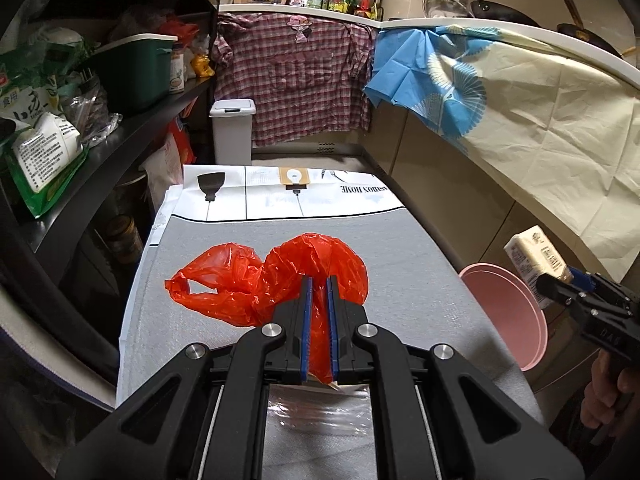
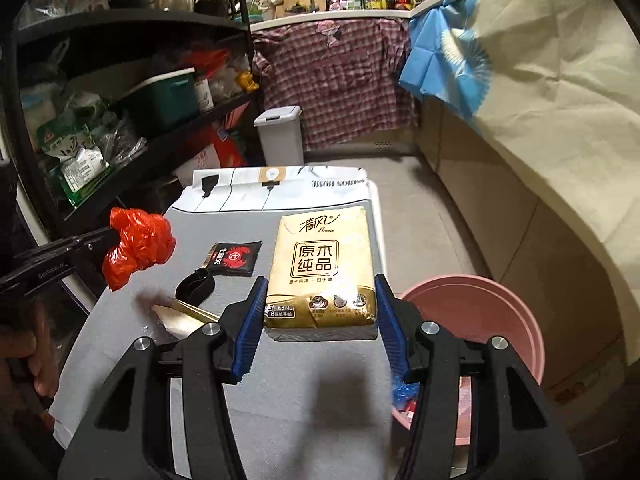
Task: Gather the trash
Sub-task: 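Carry the red bag with the left gripper and tissue pack with the right gripper over the bin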
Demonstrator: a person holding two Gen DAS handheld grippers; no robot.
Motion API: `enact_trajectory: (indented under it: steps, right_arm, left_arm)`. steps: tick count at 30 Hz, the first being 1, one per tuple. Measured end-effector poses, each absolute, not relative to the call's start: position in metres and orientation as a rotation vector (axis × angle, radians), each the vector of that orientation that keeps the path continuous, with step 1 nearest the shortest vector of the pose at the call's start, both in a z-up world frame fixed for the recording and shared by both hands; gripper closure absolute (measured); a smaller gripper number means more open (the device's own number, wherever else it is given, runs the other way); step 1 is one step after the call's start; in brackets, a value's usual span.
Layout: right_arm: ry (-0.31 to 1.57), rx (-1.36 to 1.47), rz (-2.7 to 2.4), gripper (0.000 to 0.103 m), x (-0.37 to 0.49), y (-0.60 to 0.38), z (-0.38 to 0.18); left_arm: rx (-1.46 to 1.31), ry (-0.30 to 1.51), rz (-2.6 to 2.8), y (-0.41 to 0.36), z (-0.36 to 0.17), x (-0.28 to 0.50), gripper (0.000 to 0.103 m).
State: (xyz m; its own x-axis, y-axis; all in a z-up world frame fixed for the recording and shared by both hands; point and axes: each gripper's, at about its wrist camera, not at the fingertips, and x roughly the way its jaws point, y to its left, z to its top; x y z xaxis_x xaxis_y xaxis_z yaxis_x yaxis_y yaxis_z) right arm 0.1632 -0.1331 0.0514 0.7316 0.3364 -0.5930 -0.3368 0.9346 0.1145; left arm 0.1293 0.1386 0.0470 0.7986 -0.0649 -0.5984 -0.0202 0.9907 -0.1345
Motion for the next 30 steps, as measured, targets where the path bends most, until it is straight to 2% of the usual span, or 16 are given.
enact_trajectory:
  steps: [11,16,23,30]
  right_arm:
    - [0.595,-0.027,0.334,0.050,0.147,-0.187,0.070]
    - [0.585,-0.030,0.302,0.050,0.144,-0.212,0.064]
    - [0.601,0.010,0.270,0.050,0.147,-0.236,0.050]
    - [0.623,0.049,0.270,0.050,0.148,-0.246,0.040]
  left_arm:
    - [-0.128,0.642,-0.052,0.108,0.042,0.109,0.097]
    - [-0.130,0.645,-0.071,0.095,0.039,0.106,0.102]
    - [-0.108,0.671,-0.087,0.081,0.028,0.108,0.103]
    - [-0.159,0.658,-0.060,0.099,0.030,0.110,0.103]
